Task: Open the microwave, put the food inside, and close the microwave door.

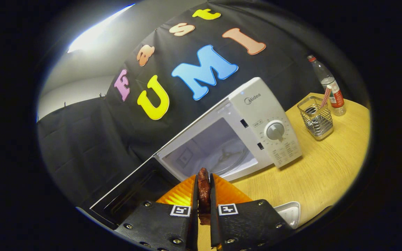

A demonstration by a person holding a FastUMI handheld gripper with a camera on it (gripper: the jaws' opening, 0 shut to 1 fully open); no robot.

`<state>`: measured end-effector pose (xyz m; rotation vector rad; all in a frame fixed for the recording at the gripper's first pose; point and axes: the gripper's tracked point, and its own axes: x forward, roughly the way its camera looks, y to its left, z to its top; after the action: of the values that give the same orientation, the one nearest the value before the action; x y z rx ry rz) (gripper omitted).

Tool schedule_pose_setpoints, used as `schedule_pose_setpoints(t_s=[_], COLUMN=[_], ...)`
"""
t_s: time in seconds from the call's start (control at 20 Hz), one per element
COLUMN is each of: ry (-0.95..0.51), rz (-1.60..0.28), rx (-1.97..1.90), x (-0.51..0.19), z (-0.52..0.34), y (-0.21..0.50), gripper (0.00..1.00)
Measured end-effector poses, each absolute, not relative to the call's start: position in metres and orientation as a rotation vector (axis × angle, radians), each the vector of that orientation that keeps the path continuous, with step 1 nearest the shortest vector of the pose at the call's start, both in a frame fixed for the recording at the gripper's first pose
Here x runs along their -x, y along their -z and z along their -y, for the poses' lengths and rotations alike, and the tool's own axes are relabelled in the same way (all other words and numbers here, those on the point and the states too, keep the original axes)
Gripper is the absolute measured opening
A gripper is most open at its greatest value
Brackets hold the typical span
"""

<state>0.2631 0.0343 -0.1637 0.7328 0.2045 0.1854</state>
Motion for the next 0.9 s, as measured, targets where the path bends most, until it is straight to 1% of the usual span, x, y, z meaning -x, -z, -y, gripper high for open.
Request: schedule_pose_setpoints(t_s=[0.45, 0.7, 0.9], ry=[-0.098, -0.051, -0.031], rz=[-0.159, -0.142, -0.132], rx=[-0.646, -0.599, -0.612], x=[-0.359, -0.412, -0.442], z=[-0.079, -0.089, -0.09], y=[0.175, 0.183, 0.184], gripper=[0.14, 0.14, 0.14])
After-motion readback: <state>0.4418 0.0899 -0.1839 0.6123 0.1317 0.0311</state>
